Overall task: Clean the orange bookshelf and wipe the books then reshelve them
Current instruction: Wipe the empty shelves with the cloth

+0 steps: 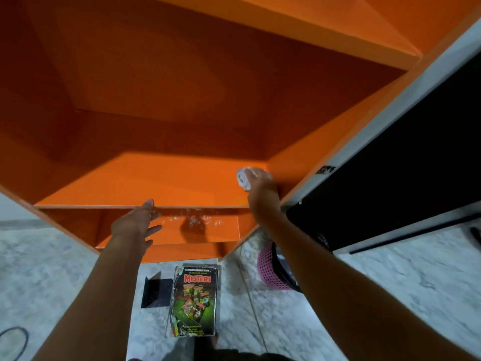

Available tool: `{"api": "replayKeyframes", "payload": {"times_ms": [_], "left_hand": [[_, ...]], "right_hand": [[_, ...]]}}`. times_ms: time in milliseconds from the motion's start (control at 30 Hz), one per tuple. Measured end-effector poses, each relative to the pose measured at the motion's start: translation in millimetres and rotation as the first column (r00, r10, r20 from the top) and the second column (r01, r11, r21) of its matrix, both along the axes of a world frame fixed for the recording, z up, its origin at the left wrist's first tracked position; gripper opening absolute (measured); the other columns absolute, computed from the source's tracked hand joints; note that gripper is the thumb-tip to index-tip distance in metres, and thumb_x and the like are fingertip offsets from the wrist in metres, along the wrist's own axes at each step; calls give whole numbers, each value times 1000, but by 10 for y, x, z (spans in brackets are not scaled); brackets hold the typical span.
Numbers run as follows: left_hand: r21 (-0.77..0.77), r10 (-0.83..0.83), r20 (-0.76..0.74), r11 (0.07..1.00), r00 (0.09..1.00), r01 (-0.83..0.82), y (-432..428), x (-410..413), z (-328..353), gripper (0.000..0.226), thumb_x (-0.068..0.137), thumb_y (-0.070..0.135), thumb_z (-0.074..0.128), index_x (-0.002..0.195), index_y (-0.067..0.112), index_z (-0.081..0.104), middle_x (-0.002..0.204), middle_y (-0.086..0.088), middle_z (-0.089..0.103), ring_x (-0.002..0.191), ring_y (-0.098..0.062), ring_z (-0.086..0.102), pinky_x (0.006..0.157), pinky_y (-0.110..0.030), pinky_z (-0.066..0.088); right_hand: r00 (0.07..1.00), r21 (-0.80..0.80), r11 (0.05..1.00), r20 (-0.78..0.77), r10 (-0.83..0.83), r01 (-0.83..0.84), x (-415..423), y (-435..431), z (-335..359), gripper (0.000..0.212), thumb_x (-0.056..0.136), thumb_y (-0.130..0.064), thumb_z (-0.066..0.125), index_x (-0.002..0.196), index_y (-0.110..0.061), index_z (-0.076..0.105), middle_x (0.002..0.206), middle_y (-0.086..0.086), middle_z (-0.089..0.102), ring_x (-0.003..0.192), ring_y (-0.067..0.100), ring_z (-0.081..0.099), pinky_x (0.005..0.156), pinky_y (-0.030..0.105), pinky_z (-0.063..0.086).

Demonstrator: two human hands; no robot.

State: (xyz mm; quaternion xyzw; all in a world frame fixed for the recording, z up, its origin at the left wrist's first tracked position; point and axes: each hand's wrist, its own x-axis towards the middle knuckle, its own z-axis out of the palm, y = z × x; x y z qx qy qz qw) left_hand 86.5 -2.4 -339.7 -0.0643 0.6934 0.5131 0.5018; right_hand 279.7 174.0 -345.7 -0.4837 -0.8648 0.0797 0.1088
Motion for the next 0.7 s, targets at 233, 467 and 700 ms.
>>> {"api": "replayKeyframes", "payload": {"times_ms": [233, 467, 700], "left_hand": [[-1, 11, -30, 1000, 999, -11, 16, -17, 4, 40, 98, 37, 56, 128, 11, 53, 128, -4, 65, 111, -26, 61, 106, -49, 35], [-84, 133, -265, 983, 955, -161, -174, -192, -121, 68, 80, 47, 75, 124, 3, 47, 126, -19, 60, 118, -36, 58, 103, -49, 45], [-74, 126, -604, 974, 787, -213, -853, -739, 42, 88, 91, 39, 65, 156, 18, 10, 161, -14, 16, 146, -35, 23, 116, -49, 26]], "right_hand": [[888, -86, 990, -438, -140, 114, 649, -1003, -286, 45, 66, 16, 59, 98, -12, 71, 102, -12, 56, 95, 12, 57, 87, 13, 40], [165, -623, 654, -658, -735, 429, 82, -1010, 95, 40, 74, 17, 35, 94, -12, 55, 69, 8, 55, 57, 21, 61, 45, 22, 52], [-21, -744, 588, -625, -780, 316, -663, -1046, -48, 36, 98, -17, 52, 134, -15, 49, 110, 8, 64, 80, 10, 67, 78, 36, 59]]}}
